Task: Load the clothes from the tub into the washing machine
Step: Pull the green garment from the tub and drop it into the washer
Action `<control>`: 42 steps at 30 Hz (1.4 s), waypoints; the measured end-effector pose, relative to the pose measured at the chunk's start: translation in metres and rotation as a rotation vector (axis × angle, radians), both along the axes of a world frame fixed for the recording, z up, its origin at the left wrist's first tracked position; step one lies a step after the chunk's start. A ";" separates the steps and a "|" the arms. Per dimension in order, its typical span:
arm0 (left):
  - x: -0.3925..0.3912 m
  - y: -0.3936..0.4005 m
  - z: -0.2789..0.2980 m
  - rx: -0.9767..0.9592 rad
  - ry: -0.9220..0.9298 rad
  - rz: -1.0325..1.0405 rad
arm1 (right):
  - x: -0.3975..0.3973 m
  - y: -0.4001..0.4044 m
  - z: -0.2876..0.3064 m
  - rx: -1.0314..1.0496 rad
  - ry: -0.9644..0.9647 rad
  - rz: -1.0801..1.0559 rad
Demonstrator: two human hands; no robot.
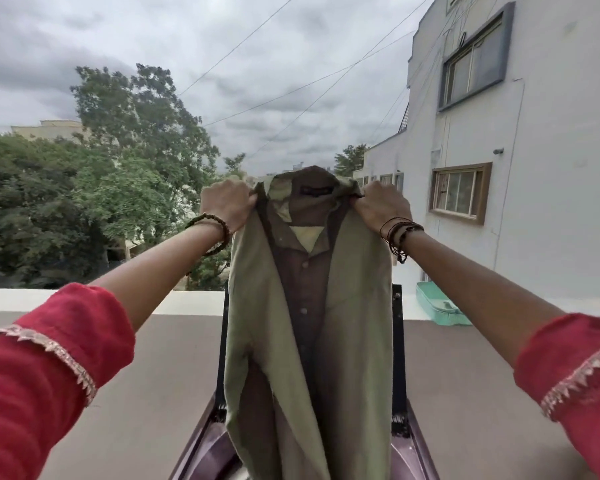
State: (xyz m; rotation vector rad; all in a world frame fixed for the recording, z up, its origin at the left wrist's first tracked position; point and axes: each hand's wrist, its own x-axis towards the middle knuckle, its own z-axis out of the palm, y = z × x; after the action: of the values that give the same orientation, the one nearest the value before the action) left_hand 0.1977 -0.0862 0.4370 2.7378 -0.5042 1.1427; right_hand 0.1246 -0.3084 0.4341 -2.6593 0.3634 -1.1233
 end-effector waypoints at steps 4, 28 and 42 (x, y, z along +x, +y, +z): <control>0.000 0.010 -0.006 -0.306 0.185 -0.235 | -0.004 0.009 0.000 0.127 -0.011 0.061; -0.006 0.009 -0.248 -0.378 1.061 -0.249 | -0.014 0.025 -0.226 0.186 0.581 0.076; -0.043 0.012 -0.467 -0.841 1.462 0.047 | -0.032 0.036 -0.415 0.528 1.006 -0.083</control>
State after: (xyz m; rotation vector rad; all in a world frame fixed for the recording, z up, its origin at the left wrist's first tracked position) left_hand 0.1543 -0.0739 -0.0302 2.0175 0.2227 -0.6628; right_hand 0.0925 -0.2726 0.0188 -2.4864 0.7921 0.3702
